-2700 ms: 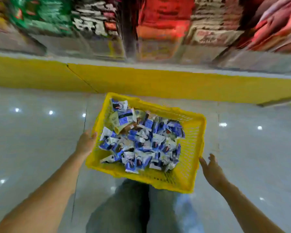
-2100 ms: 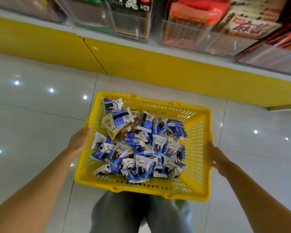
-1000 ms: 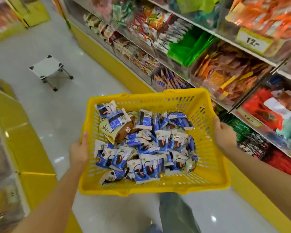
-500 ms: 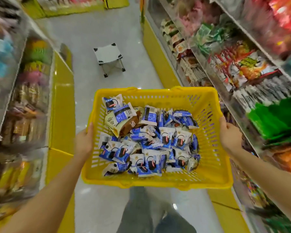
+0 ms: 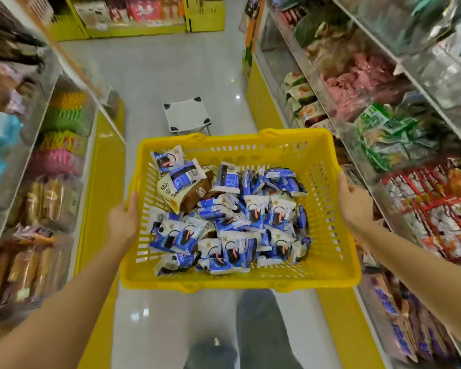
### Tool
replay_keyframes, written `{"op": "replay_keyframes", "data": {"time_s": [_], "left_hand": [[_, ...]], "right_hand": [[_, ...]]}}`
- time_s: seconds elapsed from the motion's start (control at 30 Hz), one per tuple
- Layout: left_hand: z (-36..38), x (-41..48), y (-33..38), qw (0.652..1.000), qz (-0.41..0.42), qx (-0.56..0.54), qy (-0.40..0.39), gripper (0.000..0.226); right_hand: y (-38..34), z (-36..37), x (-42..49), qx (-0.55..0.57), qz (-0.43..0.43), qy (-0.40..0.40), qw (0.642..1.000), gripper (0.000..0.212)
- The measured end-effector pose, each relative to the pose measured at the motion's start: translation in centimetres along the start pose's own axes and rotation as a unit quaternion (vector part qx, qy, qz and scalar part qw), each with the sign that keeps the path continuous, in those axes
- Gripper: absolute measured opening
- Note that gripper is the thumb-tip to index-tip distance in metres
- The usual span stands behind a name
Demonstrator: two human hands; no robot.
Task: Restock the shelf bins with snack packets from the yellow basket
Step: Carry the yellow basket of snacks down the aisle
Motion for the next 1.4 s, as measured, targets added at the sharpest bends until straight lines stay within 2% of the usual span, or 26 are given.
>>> {"op": "replay_keyframes", "data": {"time_s": [0.17, 0.33, 0.53, 0.63, 0.7, 0.83, 0.97, 1.1, 1.27, 1.4], "left_hand": [[2.9, 7.9, 4.3, 1.000, -0.015, 0.001, 0.017, 0.050], [4.9, 16.1, 7.3, 0.999, -0.037, 0.015, 0.031, 0.053], [6.1, 27.2, 9.9, 0.998, -0.046, -0.007, 0.039, 0.055], [6.4, 32.9, 10.7, 0.998, -0.047, -0.017, 0.028, 0.056], [6.7, 36.9, 11.4, 0.999, -0.043, -0.017, 0.021, 0.054], [7.8, 44.7, 14.1, 0.999, -0.026, 0.009, 0.017, 0.053], [10.1, 52.8, 17.0, 1.000, -0.015, 0.023, -0.006, 0.055], [12.9, 60.5, 19.8, 0.999, -0.018, 0.024, -0.024, 0.054], [16.0, 69.6, 23.9, 0.998, -0.015, 0.039, -0.050, 0.056], [17.7, 76.4, 26.2, 0.996, -0.013, 0.061, -0.065, 0.061]], "right_hand": [[-5.3, 2.7, 9.9, -0.004, -0.019, 0.004, 1.000, 0.056], [-11.3, 6.3, 18.9, -0.018, -0.033, -0.027, 0.999, 0.051], [-19.6, 11.6, 27.5, -0.020, -0.030, -0.037, 0.999, 0.068], [-23.7, 14.2, 30.7, -0.028, -0.038, -0.028, 0.998, 0.058], [-25.9, 15.8, 32.9, -0.031, -0.036, -0.028, 0.998, 0.059], [-28.9, 18.9, 37.1, -0.012, -0.007, -0.029, 0.999, 0.073], [-31.6, 21.8, 41.9, -0.004, 0.011, -0.022, 1.000, 0.054], [-34.5, 24.3, 47.4, -0.003, 0.048, -0.011, 0.999, 0.070], [-38.9, 27.2, 54.2, -0.003, 0.069, -0.028, 0.997, 0.059], [-41.7, 29.4, 58.0, -0.007, 0.104, -0.015, 0.994, 0.069]]}}
Point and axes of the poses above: each hand's wrist, its own x-axis towards the middle knuckle, its own z-axis out of the palm, y = z × x, the point moved 8 cm from there along x, towards the middle knuckle, and after that the axes turned 6 degrees about -x, right-handed, at the moved point
